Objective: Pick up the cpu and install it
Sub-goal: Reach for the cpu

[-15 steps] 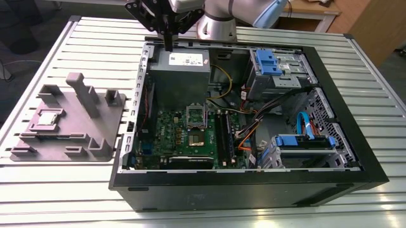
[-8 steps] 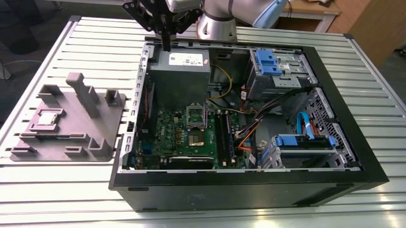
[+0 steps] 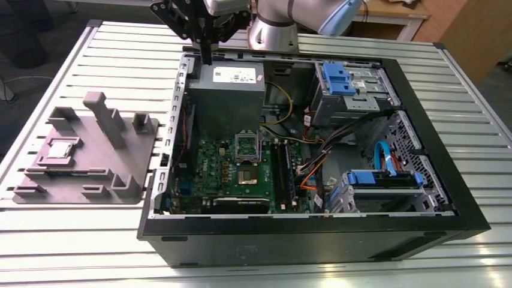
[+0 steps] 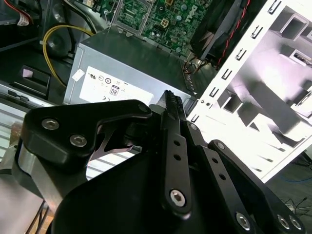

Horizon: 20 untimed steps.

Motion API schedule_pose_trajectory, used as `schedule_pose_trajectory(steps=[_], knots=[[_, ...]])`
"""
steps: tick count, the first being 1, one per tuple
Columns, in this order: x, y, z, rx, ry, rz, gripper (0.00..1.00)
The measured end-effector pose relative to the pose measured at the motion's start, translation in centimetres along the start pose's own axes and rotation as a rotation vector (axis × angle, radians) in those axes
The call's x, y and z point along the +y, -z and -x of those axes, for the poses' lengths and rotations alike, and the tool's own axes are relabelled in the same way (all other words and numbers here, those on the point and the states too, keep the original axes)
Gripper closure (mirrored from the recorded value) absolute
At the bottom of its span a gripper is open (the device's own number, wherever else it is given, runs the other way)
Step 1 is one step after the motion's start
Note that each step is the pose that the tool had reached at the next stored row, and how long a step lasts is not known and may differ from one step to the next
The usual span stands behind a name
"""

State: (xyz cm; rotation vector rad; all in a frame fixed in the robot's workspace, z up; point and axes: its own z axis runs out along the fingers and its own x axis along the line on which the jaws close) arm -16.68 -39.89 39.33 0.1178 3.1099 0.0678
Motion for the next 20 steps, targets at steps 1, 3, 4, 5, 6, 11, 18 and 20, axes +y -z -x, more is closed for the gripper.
schedule_pose_trajectory(steps=[1,3,4,5,6,11,18,20], knots=[[-0.01,0.00,-0.08,-0.0001,0.000,0.0000,0.89],[-0.01,0.01,-0.21,-0.0003,0.000,-0.0001,0.89],[-0.02,0.01,-0.28,-0.0005,0.000,0.0000,0.89],[-0.03,0.01,-0.36,-0.0006,0.000,0.0000,0.89],[-0.03,0.02,-0.44,-0.0007,0.000,0.0000,0.89],[-0.06,0.03,-0.79,-0.0013,0.000,0.0000,0.89],[-0.09,0.04,-1.25,-0.0020,0.000,0.0001,0.89],[-0.10,0.04,-1.38,-0.0022,0.000,0.0001,0.89]])
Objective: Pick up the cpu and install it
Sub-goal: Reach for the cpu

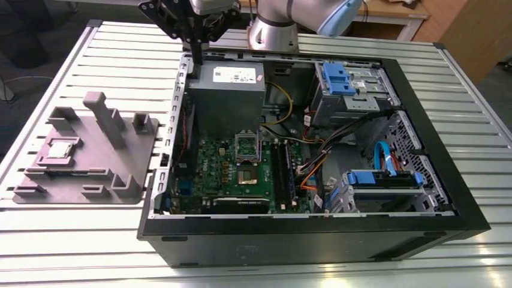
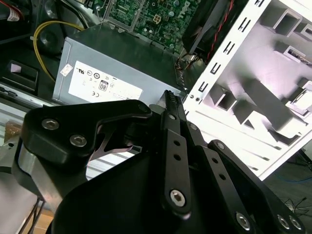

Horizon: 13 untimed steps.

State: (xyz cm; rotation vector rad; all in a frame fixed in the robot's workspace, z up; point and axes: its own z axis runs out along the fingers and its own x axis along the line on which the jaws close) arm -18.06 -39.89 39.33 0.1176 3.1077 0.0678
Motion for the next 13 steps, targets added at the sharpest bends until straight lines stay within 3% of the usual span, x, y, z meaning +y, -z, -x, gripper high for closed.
schedule_pose_trajectory(steps=[13], knots=[[-0.06,0.03,-0.85,-0.0009,0.000,0.0001,0.89]])
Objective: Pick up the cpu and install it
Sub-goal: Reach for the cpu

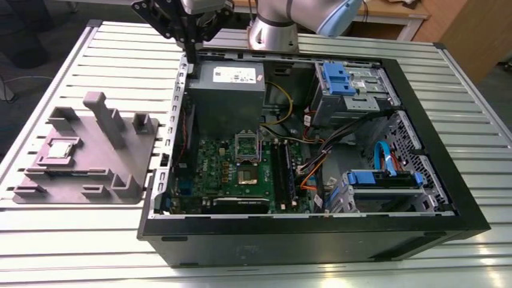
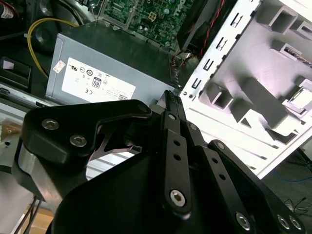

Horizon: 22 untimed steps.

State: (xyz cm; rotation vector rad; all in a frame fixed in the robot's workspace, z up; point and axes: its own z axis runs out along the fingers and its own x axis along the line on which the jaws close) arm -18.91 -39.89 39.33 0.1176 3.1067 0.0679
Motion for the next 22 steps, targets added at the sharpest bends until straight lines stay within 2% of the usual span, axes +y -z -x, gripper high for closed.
schedule_pose_trajectory(steps=[22], knots=[[-0.11,0.05,-1.44,-0.0017,0.000,0.0001,0.89]])
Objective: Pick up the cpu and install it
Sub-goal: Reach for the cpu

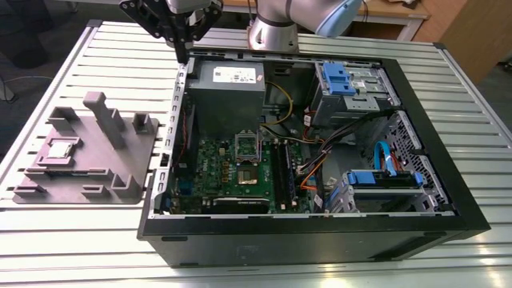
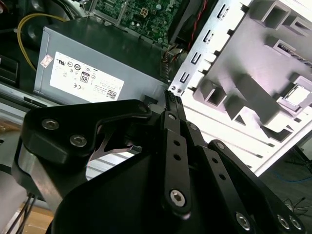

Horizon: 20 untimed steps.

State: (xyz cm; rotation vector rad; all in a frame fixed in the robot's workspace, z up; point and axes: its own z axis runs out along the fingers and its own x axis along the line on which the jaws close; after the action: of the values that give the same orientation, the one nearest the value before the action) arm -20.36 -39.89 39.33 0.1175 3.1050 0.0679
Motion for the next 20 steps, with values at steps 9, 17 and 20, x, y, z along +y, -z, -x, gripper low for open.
schedule_pose_trajectory(steps=[9,17,20], knots=[[-0.06,0.02,-0.75,-0.0013,0.000,0.0002,0.89],[-0.11,0.05,-1.49,-0.0026,0.000,0.0002,0.89],[-0.13,0.06,-1.78,-0.0032,0.000,0.0003,0.89]])
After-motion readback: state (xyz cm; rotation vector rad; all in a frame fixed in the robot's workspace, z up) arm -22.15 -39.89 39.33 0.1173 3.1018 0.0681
